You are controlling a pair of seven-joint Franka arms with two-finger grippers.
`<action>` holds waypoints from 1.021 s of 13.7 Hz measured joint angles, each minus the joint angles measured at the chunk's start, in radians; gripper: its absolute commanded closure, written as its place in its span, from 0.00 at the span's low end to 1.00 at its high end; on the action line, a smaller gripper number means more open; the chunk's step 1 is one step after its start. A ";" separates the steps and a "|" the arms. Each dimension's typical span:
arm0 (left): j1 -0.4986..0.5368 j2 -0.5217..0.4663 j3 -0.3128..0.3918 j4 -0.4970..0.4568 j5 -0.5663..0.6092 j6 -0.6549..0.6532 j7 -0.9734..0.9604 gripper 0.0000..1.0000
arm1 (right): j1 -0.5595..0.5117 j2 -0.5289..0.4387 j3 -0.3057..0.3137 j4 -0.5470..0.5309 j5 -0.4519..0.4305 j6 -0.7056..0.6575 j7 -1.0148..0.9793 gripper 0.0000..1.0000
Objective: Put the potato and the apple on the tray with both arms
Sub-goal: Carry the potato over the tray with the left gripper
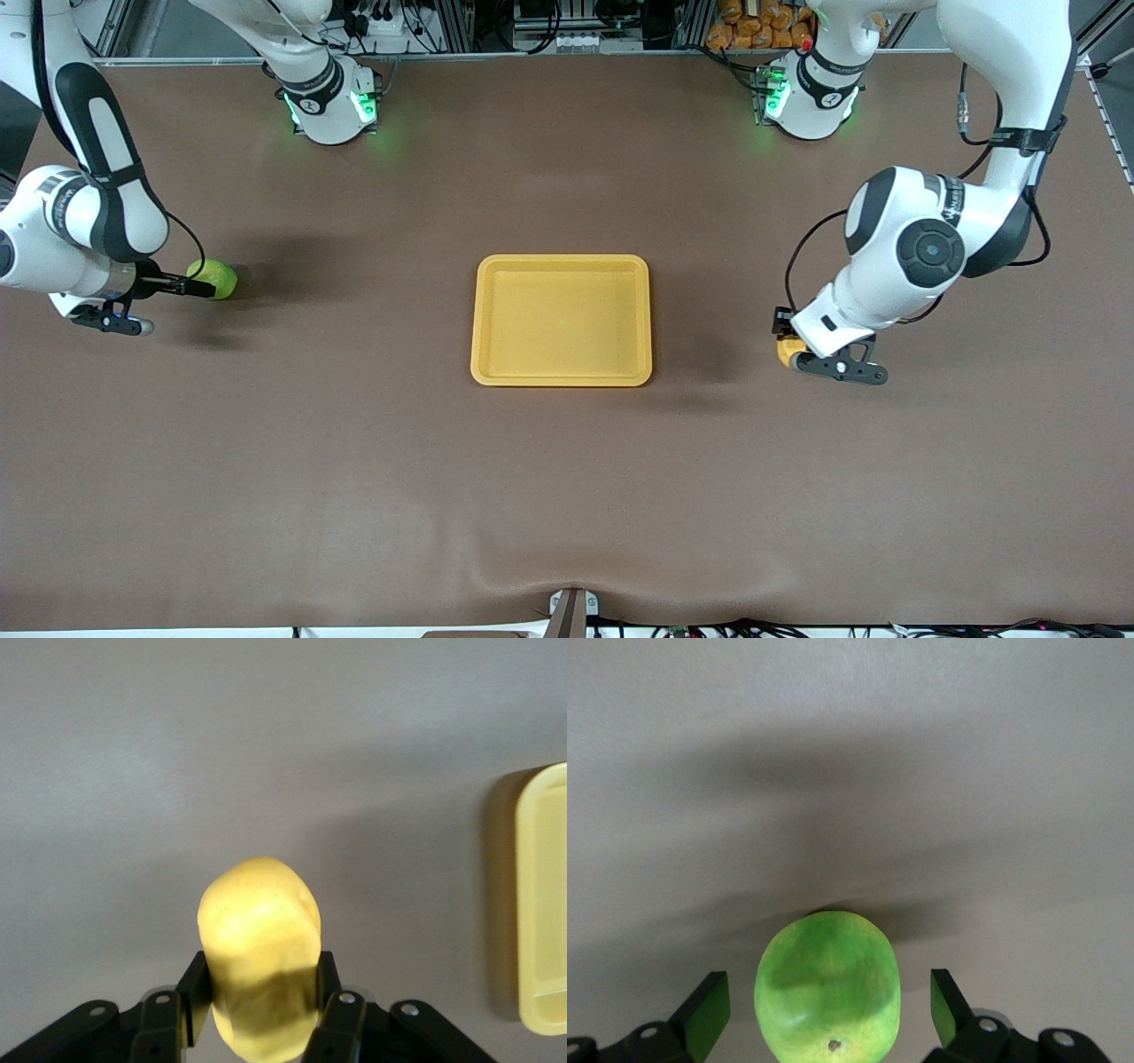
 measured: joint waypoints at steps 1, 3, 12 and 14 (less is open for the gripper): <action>-0.022 0.004 -0.001 0.008 0.000 0.000 -0.042 1.00 | 0.000 0.004 0.000 -0.006 0.000 0.007 0.000 0.00; -0.085 0.027 -0.003 0.038 0.000 0.000 -0.128 1.00 | 0.000 0.010 0.000 -0.017 0.000 0.017 0.000 0.00; -0.320 0.237 -0.003 0.241 0.000 0.000 -0.481 1.00 | -0.001 0.018 0.000 -0.051 0.000 0.039 -0.030 0.73; -0.363 0.277 -0.003 0.271 0.000 0.000 -0.548 1.00 | -0.001 0.018 0.000 -0.051 0.000 0.039 -0.037 0.95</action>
